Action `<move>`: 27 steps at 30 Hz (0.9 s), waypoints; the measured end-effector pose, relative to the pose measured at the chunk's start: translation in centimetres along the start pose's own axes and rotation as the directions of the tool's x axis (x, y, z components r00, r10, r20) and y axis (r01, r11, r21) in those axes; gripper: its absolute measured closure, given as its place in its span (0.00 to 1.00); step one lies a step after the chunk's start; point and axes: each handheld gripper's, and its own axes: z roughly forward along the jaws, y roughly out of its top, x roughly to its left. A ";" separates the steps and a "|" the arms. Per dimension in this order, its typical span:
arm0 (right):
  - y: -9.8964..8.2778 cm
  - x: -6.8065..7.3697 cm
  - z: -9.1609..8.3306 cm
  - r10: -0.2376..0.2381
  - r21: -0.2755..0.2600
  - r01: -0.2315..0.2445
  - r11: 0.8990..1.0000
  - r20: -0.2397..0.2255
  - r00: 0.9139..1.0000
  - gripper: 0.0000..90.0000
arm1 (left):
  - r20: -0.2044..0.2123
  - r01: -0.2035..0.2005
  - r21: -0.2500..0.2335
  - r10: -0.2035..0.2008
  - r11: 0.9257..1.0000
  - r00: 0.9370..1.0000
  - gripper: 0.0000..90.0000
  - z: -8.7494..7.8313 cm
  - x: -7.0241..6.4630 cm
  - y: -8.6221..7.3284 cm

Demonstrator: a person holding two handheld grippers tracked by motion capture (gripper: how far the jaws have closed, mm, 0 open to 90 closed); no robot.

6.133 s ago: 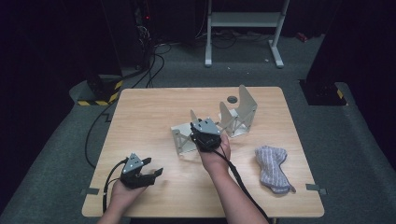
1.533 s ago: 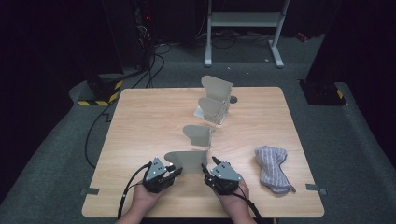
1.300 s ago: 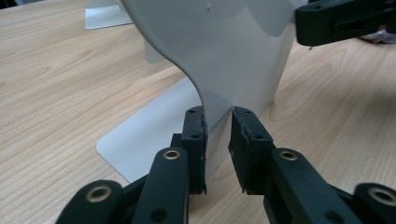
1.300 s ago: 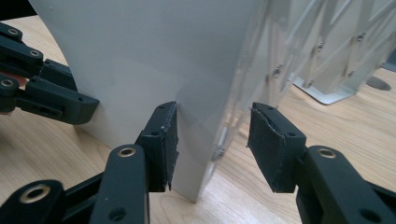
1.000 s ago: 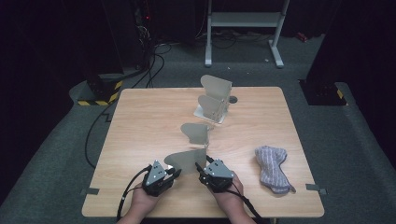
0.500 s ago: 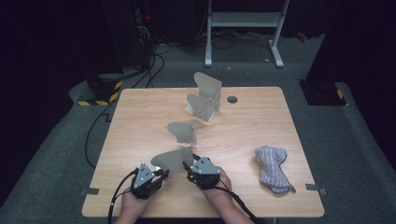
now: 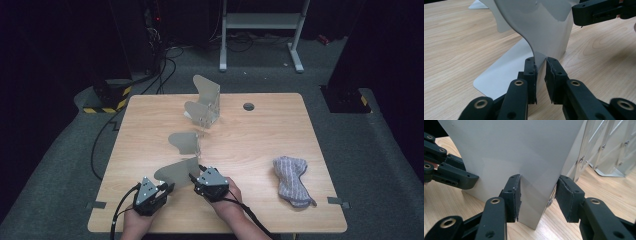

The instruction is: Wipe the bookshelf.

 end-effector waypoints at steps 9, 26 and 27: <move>-1.4 -1.7 -2.6 0.049 0.016 -0.051 0.999 0.112 0.993 0.62 | 0.103 -0.073 -0.008 0.074 0.997 0.992 0.88 3.1 -1.8 1.8; -3.5 -3.8 -8.1 0.132 -0.017 -0.132 0.991 0.266 0.955 0.57 | 0.182 -0.101 -0.011 0.102 0.995 0.978 0.72 6.8 -3.6 3.8; -3.4 -3.8 -8.1 0.132 -0.020 -0.131 0.991 0.261 0.956 0.56 | 0.174 -0.096 -0.006 0.095 0.995 0.980 0.70 6.5 -3.3 3.6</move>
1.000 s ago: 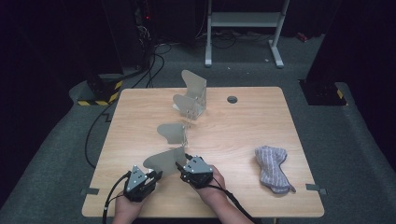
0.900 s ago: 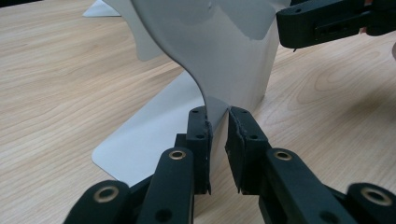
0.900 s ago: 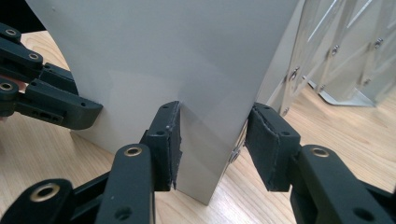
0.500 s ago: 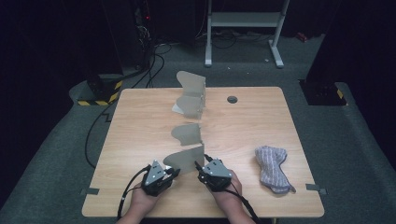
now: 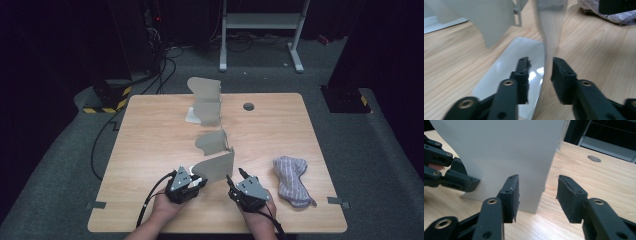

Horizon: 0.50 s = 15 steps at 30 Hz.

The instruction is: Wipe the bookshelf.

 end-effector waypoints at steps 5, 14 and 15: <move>0.5 0.9 0.7 0.022 0.000 -0.022 1.000 -0.064 0.998 0.50 | -0.050 0.039 0.005 -0.039 0.999 0.998 0.62 -2.0 1.3 -1.2; 0.1 4.1 2.6 -0.015 0.048 0.023 0.999 -0.161 0.987 0.46 | -0.121 0.099 -0.019 -0.100 0.995 0.988 0.60 -4.6 3.1 -2.4; 0.0 4.3 2.9 -0.013 0.051 0.022 0.998 -0.169 0.986 0.46 | -0.121 0.103 -0.017 -0.104 0.995 0.987 0.60 -4.7 3.1 -2.5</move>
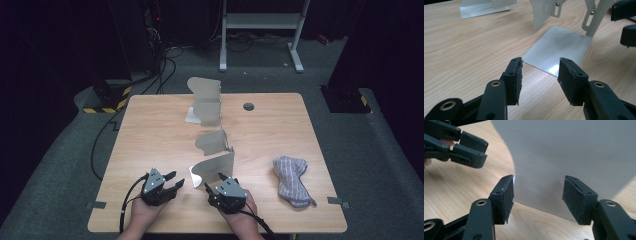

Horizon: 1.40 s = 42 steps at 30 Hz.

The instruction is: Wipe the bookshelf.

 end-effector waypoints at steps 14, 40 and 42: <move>1.3 -4.1 1.0 0.066 -0.029 -0.063 0.998 0.110 0.992 0.43 | -0.009 0.005 0.014 -0.005 1.000 1.000 0.60 0.0 0.2 -0.2; 9.3 -1.7 0.9 -0.019 -0.210 0.040 0.977 0.102 0.995 0.42 | -0.016 0.040 0.008 -0.040 0.999 0.999 0.59 -0.3 1.1 -0.3; 10.3 -1.0 1.8 -0.030 -0.216 0.049 0.975 0.092 0.995 0.44 | -0.015 0.041 0.014 -0.041 0.999 0.999 0.59 -0.4 1.1 -0.4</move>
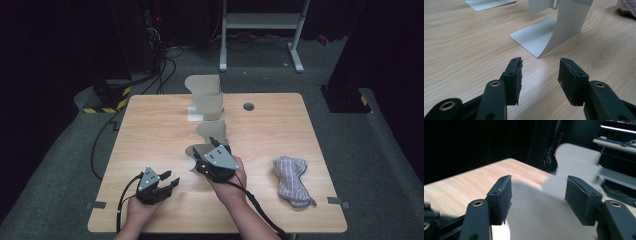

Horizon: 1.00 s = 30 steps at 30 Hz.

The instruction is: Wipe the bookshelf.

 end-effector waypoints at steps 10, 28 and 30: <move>1.2 1.0 3.0 -0.001 0.057 0.002 0.998 -0.024 1.000 0.47 | 0.004 0.006 0.003 -0.006 1.000 1.000 0.59 -0.2 0.3 -0.2; -0.9 -2.2 -1.3 0.024 0.040 -0.023 0.999 -0.040 0.999 0.48 | 0.007 0.002 0.018 -0.002 1.000 1.000 0.59 0.2 0.0 -0.2; -1.1 -2.7 -1.9 0.022 0.038 -0.021 0.999 -0.030 0.999 0.48 | 0.008 0.003 0.018 -0.003 1.000 1.000 0.59 0.2 0.0 -0.2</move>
